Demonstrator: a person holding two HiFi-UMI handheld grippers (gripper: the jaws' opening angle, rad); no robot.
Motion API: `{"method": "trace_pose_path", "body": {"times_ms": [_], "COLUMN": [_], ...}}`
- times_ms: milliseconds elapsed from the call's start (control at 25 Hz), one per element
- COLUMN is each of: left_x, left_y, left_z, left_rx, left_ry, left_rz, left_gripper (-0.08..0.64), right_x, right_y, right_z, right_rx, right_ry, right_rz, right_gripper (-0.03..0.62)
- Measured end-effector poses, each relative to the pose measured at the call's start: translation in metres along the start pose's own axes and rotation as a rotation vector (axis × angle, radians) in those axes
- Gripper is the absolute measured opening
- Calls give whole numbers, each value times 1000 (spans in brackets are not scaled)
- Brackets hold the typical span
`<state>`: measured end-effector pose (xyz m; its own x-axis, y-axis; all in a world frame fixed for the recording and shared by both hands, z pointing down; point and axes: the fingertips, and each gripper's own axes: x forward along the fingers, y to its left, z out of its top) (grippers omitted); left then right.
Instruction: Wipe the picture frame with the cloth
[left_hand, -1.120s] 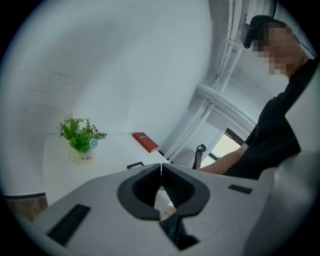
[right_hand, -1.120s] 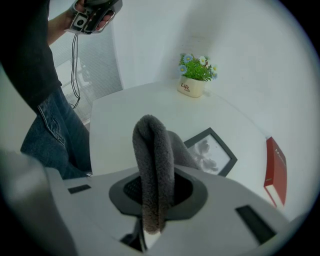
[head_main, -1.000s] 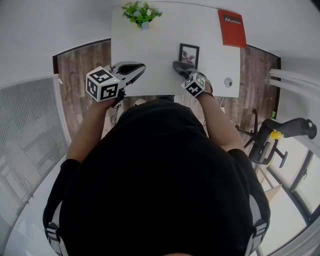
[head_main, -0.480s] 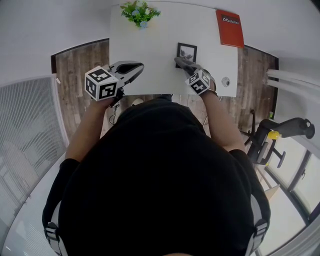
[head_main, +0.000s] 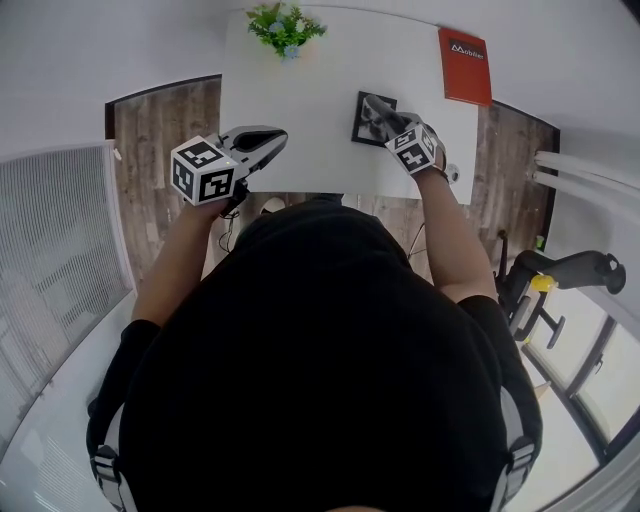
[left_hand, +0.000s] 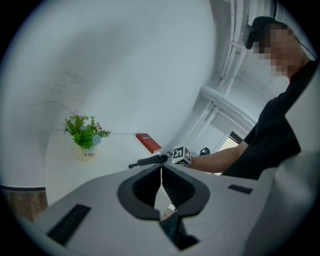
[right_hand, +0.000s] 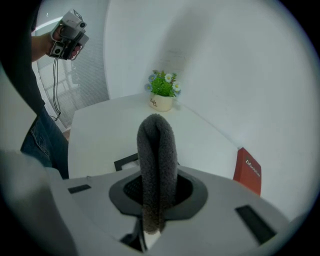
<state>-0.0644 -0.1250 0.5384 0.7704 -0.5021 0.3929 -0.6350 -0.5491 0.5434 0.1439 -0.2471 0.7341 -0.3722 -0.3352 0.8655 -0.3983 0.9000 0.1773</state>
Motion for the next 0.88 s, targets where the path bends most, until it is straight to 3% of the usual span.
{"method": "trace_pose_path", "body": {"times_ms": [520, 880], "left_x": [7, 13], "left_y": [4, 7], "left_z": [-2, -7], "left_rx": [-48, -71], "left_ry": [-19, -17], "left_rz": [43, 61], "left_gripper": [11, 12], "right_x": [20, 43], "right_y": [-45, -41], "right_z": [5, -20], "right_rx": [-112, -223], "right_ry": [41, 114], "right_rz": [-43, -23], "right_gripper": [44, 44]}}
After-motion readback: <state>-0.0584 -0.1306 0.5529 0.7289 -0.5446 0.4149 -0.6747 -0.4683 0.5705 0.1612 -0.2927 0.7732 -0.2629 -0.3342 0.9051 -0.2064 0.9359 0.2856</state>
